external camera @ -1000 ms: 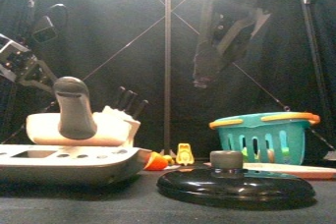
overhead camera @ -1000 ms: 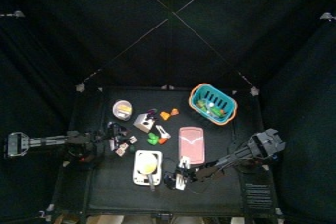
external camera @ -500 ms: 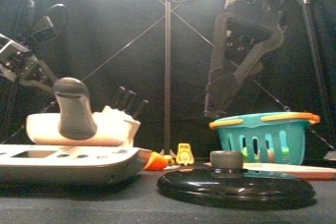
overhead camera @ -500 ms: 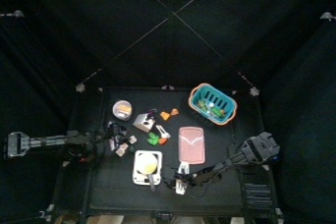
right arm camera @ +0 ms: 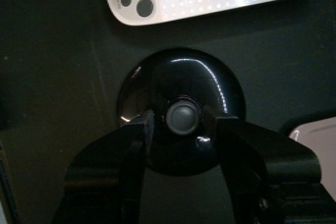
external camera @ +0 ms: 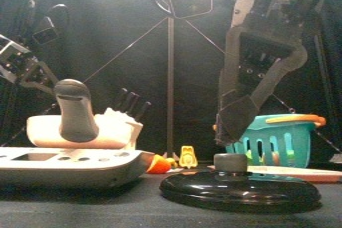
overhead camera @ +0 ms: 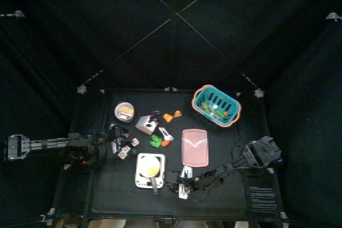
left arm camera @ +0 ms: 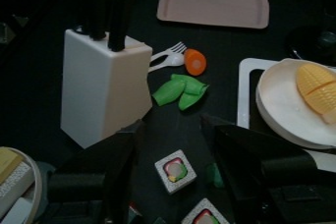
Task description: Grab pot lid
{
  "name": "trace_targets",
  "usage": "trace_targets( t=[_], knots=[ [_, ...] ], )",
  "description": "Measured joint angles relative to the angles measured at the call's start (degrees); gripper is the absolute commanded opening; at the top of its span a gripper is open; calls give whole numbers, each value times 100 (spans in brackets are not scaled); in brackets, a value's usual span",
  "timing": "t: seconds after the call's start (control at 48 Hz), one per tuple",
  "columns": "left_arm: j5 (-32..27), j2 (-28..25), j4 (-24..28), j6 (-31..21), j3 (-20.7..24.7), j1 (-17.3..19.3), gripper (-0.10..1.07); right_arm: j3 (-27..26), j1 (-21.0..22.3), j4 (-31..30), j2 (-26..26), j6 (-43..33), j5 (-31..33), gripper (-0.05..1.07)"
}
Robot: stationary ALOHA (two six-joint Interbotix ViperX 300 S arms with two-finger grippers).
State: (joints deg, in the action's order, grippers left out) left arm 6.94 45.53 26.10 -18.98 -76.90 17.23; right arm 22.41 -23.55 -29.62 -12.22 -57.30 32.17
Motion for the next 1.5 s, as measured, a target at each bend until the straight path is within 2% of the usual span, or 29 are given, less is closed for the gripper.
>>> trace_targets(
  t=[1.042,1.146,1.354,1.5],
  knots=[
    [0,9,0,0,-18,0,87,35,97,-44,-202,0,-9,81],
    [0,0,0,0,-18,9,87,44,97,-44,-211,0,-9,77],
    [0,0,0,0,-18,0,87,44,97,-53,-202,0,-9,61],
    [0,0,0,0,-18,9,87,35,97,-70,-211,0,18,59]
  ],
)
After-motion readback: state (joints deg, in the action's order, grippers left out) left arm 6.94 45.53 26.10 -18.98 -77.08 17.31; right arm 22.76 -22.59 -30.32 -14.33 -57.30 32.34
